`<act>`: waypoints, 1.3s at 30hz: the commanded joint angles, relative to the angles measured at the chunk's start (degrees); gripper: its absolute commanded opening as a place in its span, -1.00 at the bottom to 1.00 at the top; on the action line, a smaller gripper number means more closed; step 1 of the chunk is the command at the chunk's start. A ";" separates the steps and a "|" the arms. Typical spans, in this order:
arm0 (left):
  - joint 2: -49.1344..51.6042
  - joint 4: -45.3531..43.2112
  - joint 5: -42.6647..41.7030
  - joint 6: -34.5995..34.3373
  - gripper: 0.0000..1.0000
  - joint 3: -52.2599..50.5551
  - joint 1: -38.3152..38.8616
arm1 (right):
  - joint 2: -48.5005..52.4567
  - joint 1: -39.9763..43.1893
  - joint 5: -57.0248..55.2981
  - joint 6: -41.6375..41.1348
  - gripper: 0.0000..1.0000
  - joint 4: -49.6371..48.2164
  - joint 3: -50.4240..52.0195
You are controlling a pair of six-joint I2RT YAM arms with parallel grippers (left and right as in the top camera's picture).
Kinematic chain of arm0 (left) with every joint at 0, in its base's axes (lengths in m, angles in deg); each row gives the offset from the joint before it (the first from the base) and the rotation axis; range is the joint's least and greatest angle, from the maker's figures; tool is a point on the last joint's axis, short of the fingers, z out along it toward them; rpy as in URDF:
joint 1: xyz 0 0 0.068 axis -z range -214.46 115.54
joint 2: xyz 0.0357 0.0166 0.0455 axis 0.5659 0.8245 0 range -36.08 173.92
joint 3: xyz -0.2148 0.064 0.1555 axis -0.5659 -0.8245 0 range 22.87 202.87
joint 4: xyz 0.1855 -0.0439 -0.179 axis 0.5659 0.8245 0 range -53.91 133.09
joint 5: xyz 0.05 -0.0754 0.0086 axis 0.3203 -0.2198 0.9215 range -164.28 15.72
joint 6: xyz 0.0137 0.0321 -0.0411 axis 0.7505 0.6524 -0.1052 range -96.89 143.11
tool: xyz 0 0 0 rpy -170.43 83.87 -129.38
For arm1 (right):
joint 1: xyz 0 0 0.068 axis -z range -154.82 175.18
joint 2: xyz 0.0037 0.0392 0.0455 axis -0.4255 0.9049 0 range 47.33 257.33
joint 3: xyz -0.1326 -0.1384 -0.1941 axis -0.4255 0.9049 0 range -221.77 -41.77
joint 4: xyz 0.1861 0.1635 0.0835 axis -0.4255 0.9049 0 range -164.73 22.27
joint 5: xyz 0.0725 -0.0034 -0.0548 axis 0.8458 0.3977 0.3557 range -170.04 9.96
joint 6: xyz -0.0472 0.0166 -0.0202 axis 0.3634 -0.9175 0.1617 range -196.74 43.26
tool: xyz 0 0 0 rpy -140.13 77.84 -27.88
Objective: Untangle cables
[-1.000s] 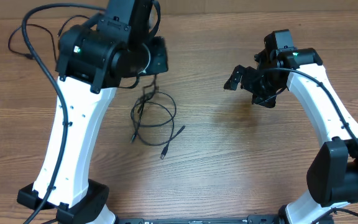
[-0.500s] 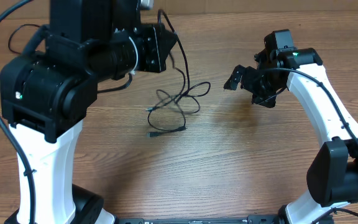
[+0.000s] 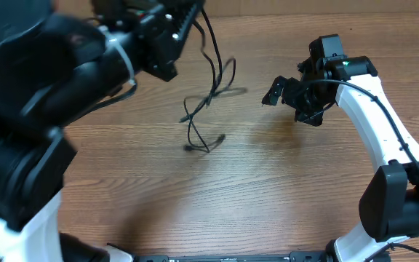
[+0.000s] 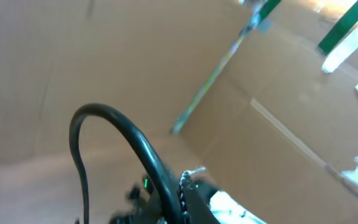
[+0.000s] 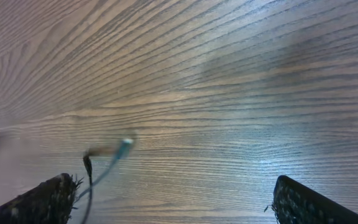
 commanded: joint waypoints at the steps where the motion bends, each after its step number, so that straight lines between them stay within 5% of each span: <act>1: -2.12 -1.40 10.45 -0.04 -0.92 1.16 -0.28 | -0.39 -0.17 0.00 0.24 1.00 -0.11 0.02; 7: -2.69 -2.62 8.74 0.26 -0.92 1.27 -0.28 | -0.39 -0.17 0.00 0.24 1.00 -0.11 0.02; 10: -3.34 -1.46 16.13 0.26 -0.91 1.25 -0.22 | -0.39 -0.17 0.00 0.24 1.00 -0.11 0.02; 16: -1.77 11.21 22.82 0.26 -0.92 1.25 -0.24 | -0.39 -0.17 0.00 0.24 1.00 -0.11 0.02; 24: 2.38 21.40 10.47 5.60 -0.92 1.25 -0.24 | -0.39 -0.17 0.00 0.24 1.00 -0.11 0.02; 31: 3.15 12.48 1.05 3.65 -0.92 1.25 -0.24 | -0.39 -0.17 0.00 0.24 1.00 -0.11 0.02; 39: 2.93 16.74 8.11 4.24 -0.92 1.25 -0.24 | -0.39 -0.17 0.00 0.24 1.00 -0.11 0.02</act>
